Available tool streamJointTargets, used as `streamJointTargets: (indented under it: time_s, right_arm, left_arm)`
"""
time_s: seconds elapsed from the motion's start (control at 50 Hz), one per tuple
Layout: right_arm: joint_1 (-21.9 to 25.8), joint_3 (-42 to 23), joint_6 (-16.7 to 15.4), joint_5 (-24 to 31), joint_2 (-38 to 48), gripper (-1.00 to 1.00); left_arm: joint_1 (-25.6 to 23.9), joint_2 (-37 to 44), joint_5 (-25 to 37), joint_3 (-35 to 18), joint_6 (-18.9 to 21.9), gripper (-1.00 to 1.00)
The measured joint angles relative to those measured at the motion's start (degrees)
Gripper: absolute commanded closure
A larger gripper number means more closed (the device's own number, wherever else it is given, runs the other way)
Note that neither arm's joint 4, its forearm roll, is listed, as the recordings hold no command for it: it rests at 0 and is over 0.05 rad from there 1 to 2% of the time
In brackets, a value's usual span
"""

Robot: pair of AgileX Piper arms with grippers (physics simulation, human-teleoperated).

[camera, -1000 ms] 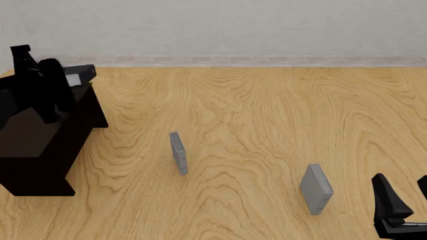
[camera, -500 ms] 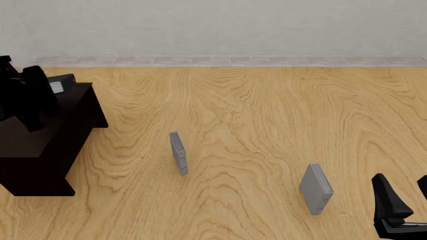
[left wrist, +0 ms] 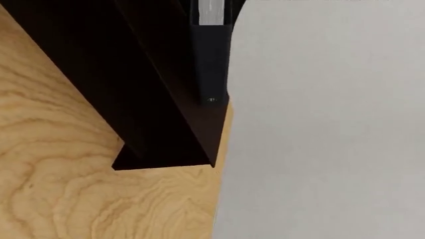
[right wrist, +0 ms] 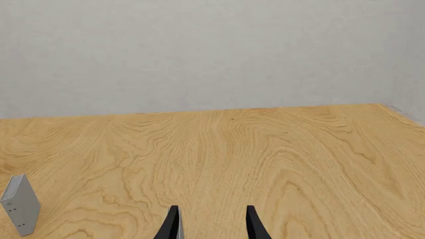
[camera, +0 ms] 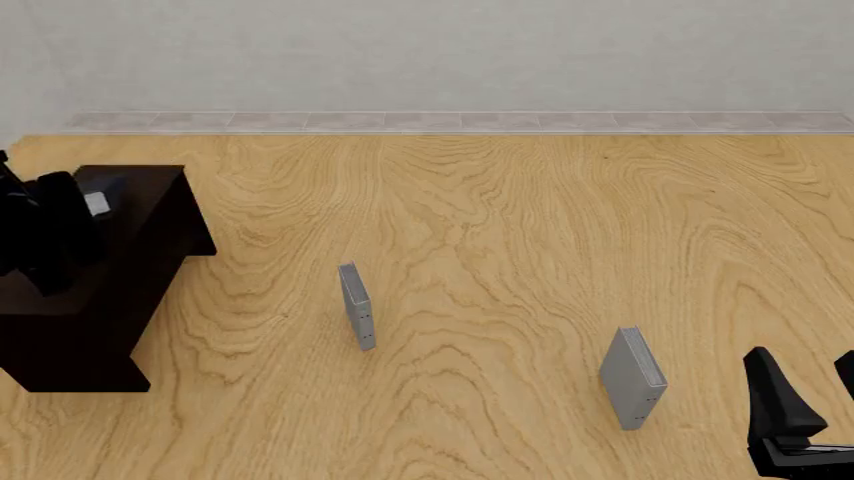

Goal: Pick up the book in the middle and place it on the cabinet shelf.

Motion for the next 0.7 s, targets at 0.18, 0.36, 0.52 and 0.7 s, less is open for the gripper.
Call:
streamJointTargets:
  time_s: [0.18,0.36,0.52,0.7]
  right_arm:
    - [-0.01,0.0,0.01,0.0,0.0,-1.0]
    - [-0.02,0.0,-0.06,0.01,-0.02,-1.0]
    - [-0.05,0.0,-0.14,0.03,-0.06,-1.0]
    - [-0.11,0.0,-0.22,0.07,-0.13,-1.0]
  left_arm:
    - [0.08,0.08,-0.97,1.15,0.94,-1.0]
    - [0.09,-0.32,-0.93,1.5,1.61,-1.0]
    - [0.04,-0.68,-1.02,1.87,1.84,-1.0]
    - [-0.93,-1.79,0.47,2.24,0.67,-1.0]
